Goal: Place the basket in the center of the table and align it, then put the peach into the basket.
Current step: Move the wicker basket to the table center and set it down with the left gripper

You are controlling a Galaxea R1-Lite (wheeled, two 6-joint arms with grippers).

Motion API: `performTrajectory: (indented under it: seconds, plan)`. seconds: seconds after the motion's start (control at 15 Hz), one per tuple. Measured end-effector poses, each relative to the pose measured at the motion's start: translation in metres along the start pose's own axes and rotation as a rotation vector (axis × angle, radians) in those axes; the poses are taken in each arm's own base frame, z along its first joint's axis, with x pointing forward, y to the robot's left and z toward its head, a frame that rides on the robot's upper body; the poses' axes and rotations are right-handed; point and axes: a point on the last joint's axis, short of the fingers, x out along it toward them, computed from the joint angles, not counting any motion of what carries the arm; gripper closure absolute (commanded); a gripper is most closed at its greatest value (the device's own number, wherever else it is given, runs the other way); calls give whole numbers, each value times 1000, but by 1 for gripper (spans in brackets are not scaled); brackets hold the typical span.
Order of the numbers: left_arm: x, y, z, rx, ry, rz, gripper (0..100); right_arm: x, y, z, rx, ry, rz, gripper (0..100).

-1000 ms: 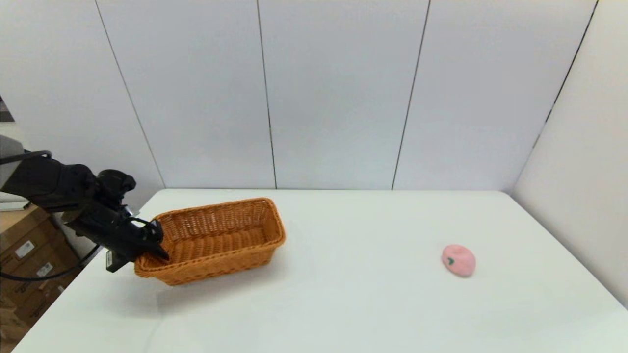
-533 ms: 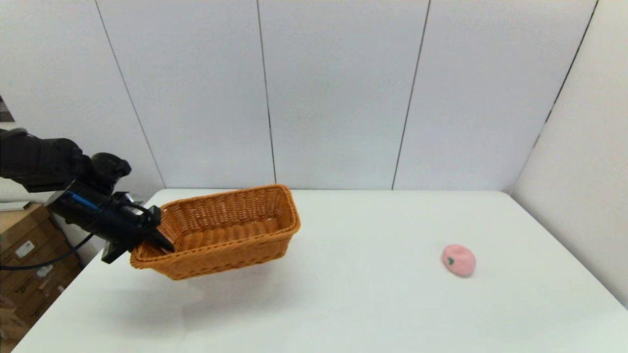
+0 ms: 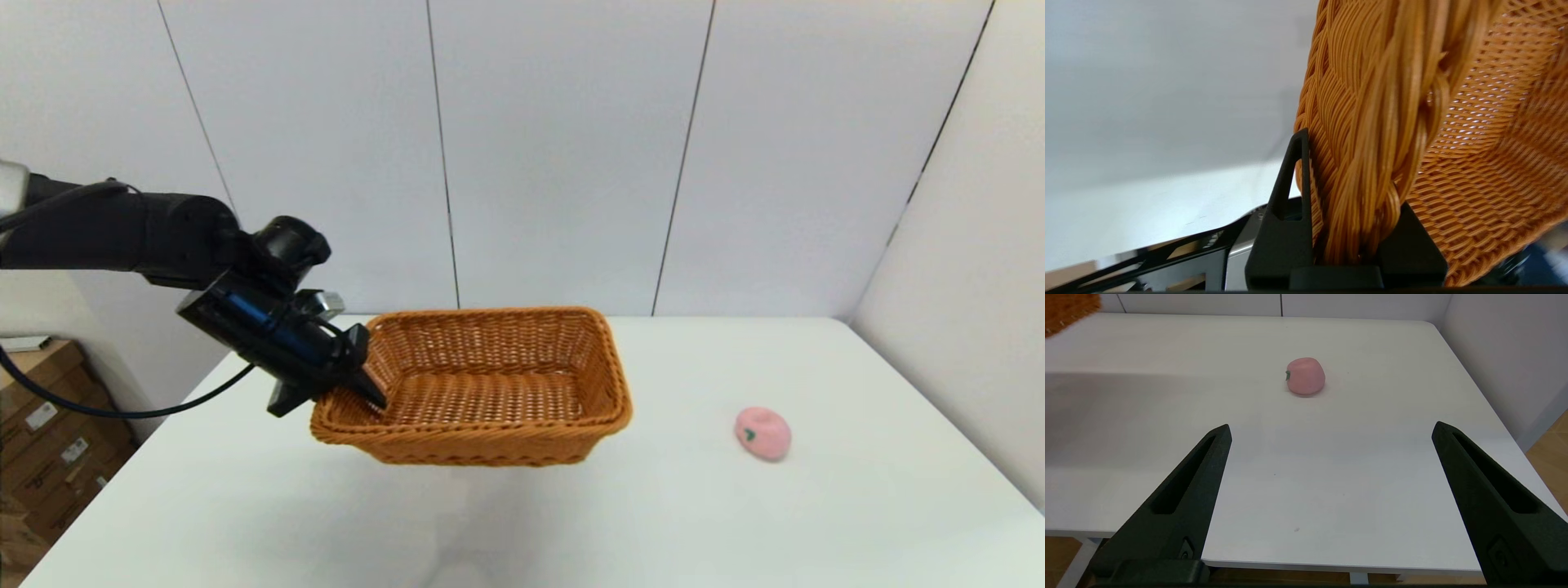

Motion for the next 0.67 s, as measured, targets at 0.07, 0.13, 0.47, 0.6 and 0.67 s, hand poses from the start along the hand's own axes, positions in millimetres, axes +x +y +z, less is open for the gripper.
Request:
performTrajectory:
  seconds: [0.07,0.13,0.47,0.6,0.67]
  plan:
    - [7,-14,-3,39,12,-6,100,0,0,0,0,0,0,0]
    - [14,-24,-3,63,22,-8,100,0,0,0,0,0,0,0]
    - [63,-48,3,81,74,41,100,0,0,0,0,0,0,0]
    - [81,-45,9,72,84,82,100,0,0,0,0,0,0,0]
    - [88,-43,11,67,85,106,100,0,0,0,0,0,0,0]
